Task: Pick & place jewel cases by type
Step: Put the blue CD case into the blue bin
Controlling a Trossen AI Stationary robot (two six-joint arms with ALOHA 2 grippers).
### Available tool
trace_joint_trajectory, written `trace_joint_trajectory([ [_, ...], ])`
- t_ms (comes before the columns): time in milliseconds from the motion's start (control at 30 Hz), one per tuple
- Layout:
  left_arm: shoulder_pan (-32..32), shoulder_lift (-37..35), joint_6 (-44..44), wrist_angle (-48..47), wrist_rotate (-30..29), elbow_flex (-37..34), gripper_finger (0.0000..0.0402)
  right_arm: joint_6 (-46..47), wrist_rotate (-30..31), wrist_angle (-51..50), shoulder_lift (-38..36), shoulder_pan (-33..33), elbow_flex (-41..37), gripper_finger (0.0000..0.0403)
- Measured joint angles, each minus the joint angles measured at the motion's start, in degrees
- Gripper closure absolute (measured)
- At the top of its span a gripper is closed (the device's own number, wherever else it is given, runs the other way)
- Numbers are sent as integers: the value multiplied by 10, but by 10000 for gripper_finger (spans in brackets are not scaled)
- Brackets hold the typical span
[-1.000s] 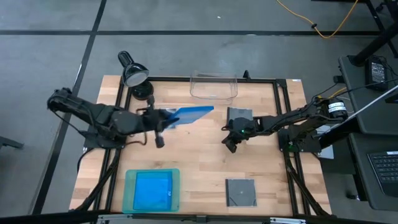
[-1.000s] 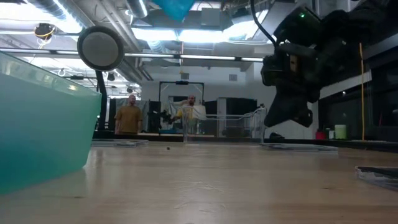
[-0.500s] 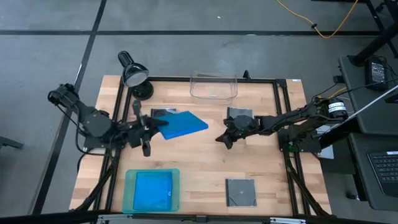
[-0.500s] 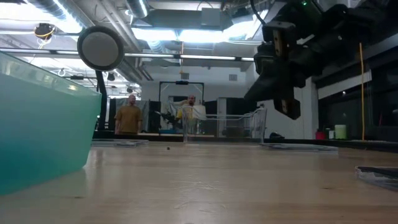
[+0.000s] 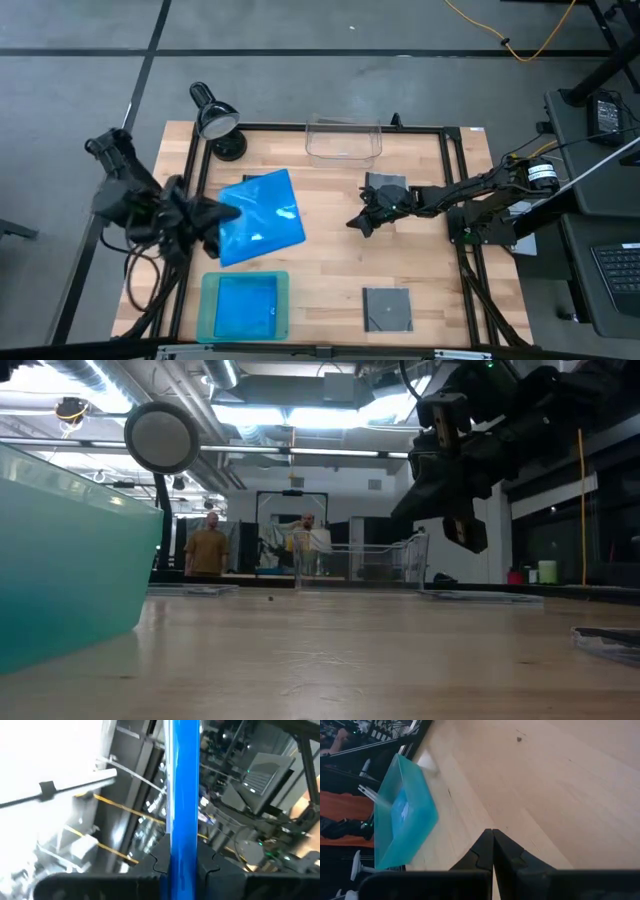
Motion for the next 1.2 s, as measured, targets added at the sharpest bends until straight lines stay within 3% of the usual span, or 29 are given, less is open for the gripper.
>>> trace_joint_trajectory([
  [300,-61,0,151,86,-6,1,381,9,3,-1,0,0,0,396],
  [500,-65,0,125,87,-24,1,381,17,11,-1,0,-7,0,396],
  [900,-65,-22,-171,78,-110,1,380,14,35,0,0,-22,0,396],
  [1200,-65,-51,-435,77,-124,1,380,-1,35,0,0,-21,0,396],
])
